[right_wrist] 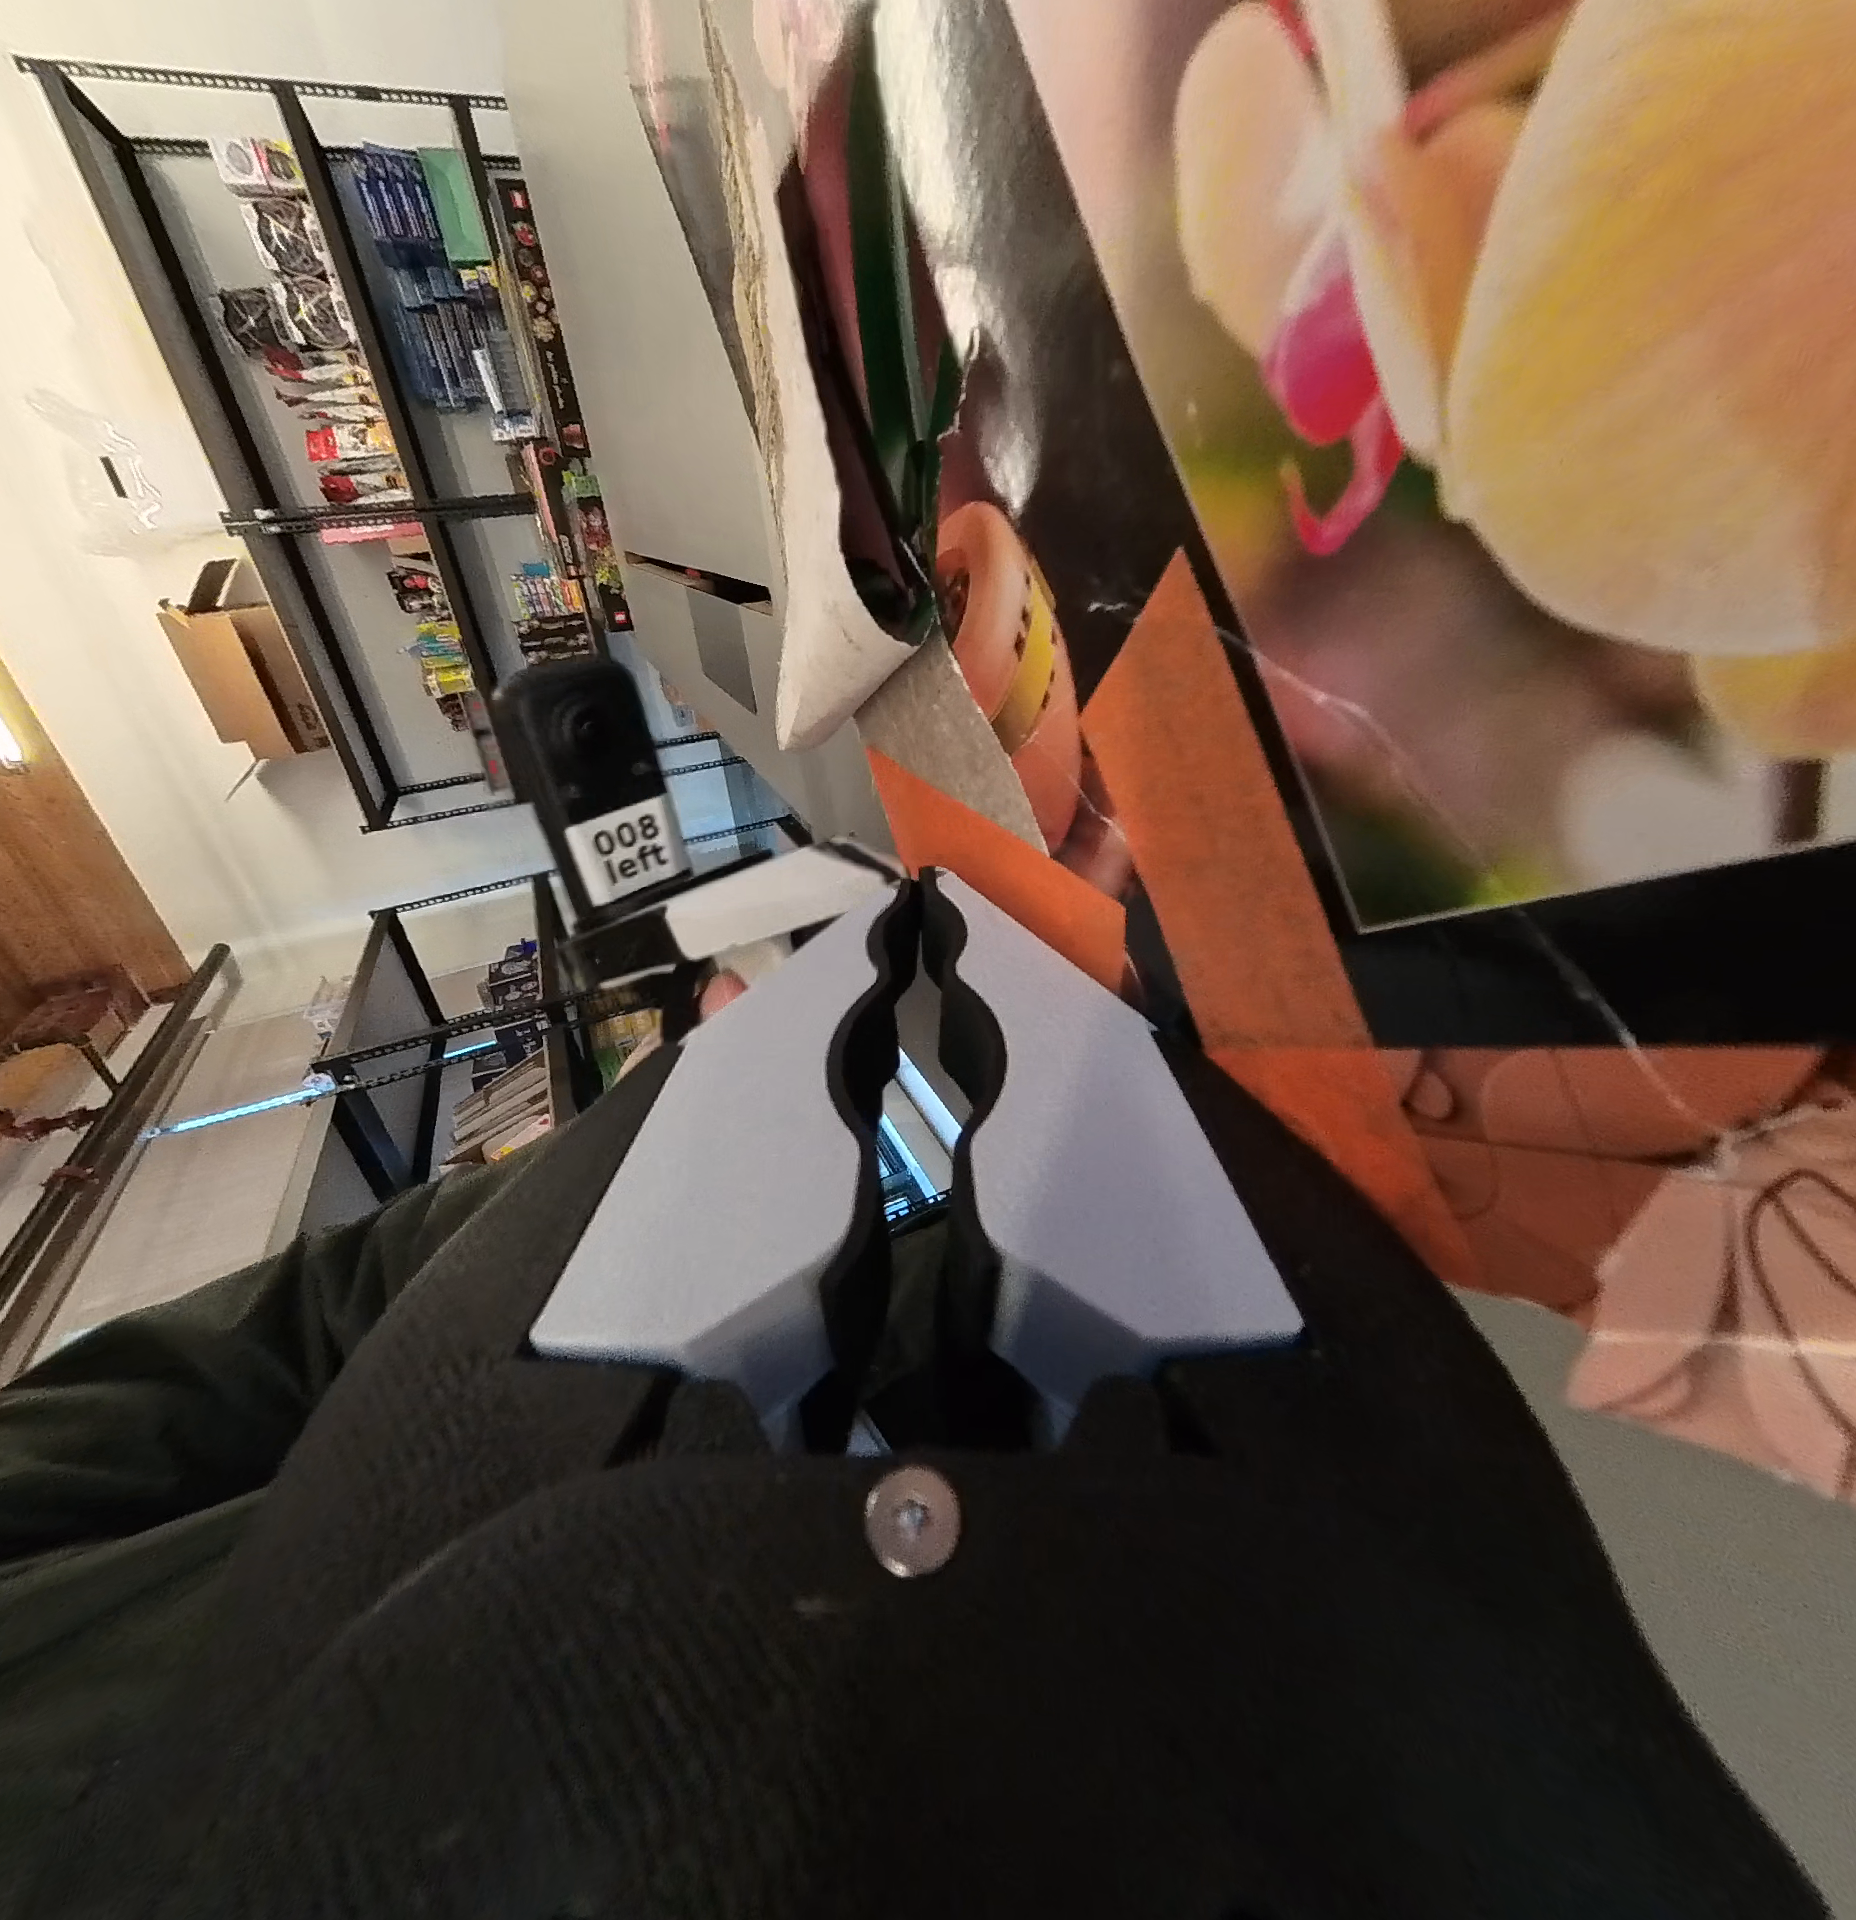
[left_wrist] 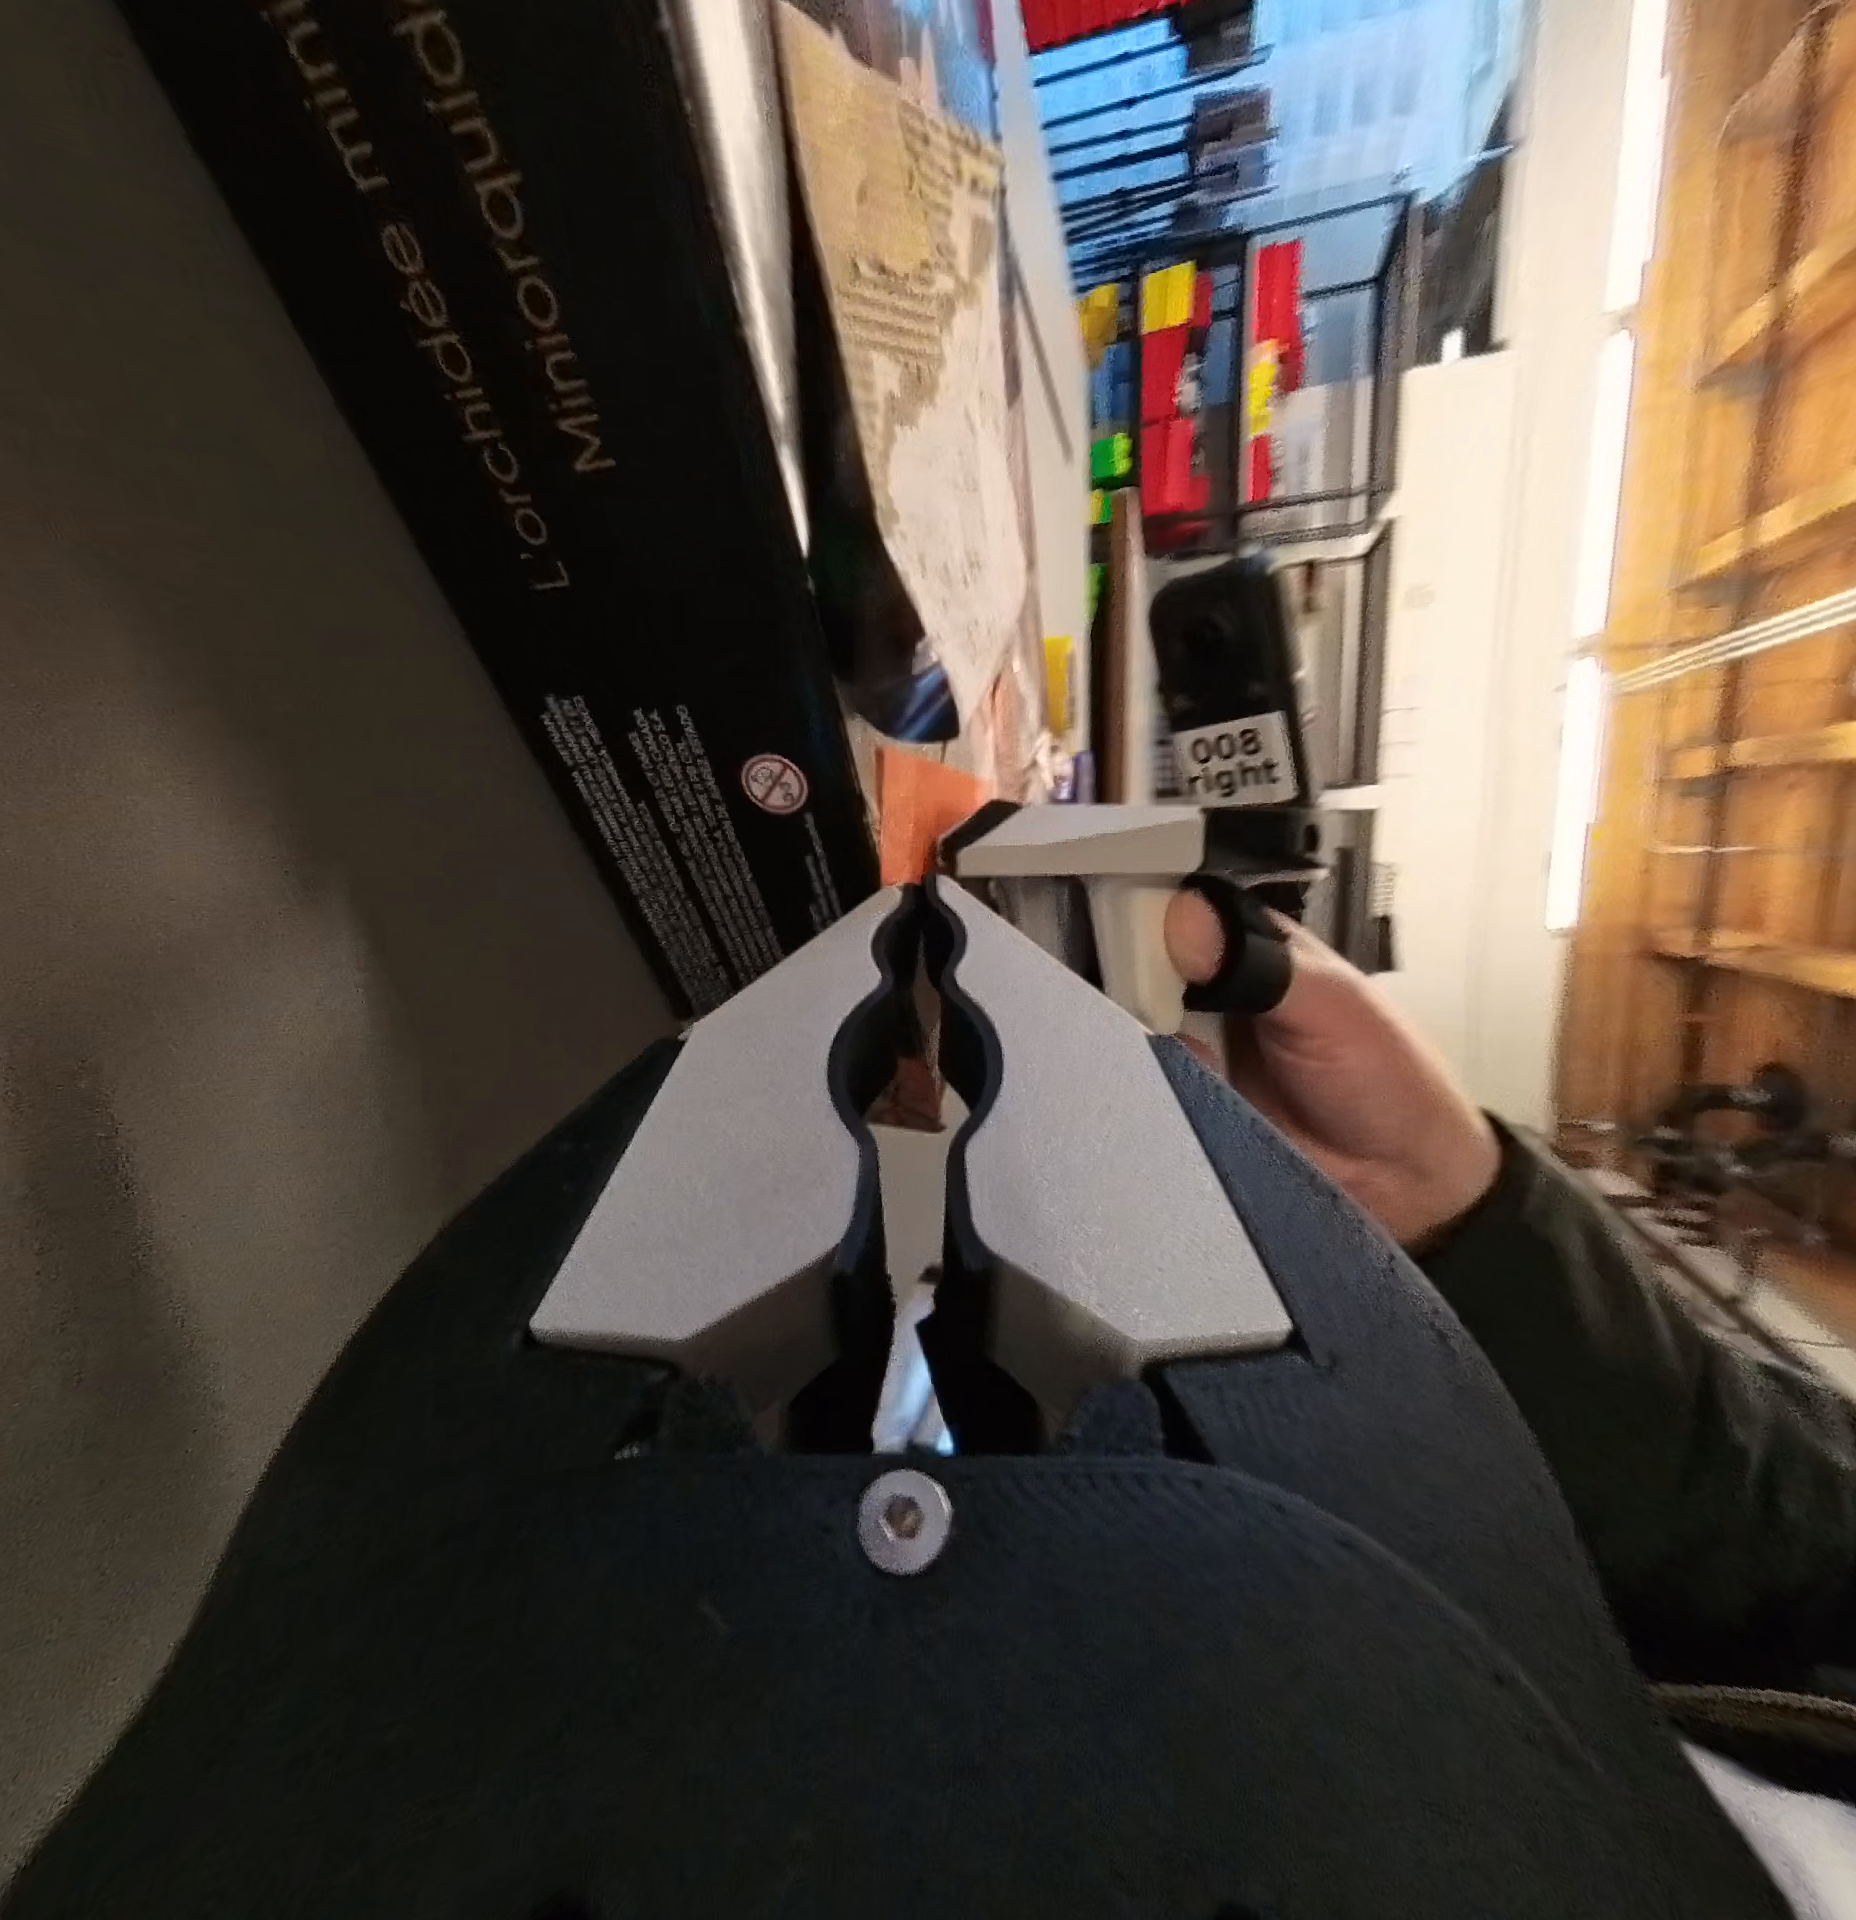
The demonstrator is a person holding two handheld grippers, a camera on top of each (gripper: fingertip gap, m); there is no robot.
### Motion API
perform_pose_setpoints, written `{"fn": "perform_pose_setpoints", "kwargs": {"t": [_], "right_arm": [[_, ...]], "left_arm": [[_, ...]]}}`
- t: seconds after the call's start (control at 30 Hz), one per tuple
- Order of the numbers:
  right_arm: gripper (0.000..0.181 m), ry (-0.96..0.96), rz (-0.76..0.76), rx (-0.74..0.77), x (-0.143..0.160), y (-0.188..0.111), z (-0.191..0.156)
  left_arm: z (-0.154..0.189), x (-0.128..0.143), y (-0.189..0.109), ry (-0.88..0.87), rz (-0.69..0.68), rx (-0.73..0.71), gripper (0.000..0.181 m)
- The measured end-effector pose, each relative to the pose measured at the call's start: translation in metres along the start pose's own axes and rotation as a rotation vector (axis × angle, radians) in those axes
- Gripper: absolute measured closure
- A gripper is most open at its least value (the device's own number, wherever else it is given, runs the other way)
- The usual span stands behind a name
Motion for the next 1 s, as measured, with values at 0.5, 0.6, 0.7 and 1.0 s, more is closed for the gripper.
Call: {"fn": "perform_pose_setpoints", "kwargs": {"t": [0.5,0.6,0.7,1.0], "right_arm": [[0.181,-0.032,-0.011,-0.006,0.001,0.001,0.000],[0.181,-0.031,-0.014,-0.008,0.001,0.002,0.000],[0.181,-0.038,-0.014,-0.008,0.000,0.002,0.000],[0.181,-0.058,-0.031,-0.015,0.000,0.001,0.000]], "left_arm": [[-0.019,0.001,-0.014,0.416,-0.098,-0.274,0.181],[-0.022,-0.004,-0.010,0.558,-0.128,-0.432,0.181],[-0.015,0.000,-0.004,0.602,-0.162,-0.499,0.181],[-0.021,0.002,-0.002,0.602,-0.247,-0.604,0.181]]}}
Point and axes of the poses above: each gripper's, where its closed fingertips meet, y out along the fingers, x out of its underside, z = x × y across the jaws, the point moved 1 cm from there along -y, back along the fingers, and after that the axes turned 12 degrees about -x, right-handed, at the moved point
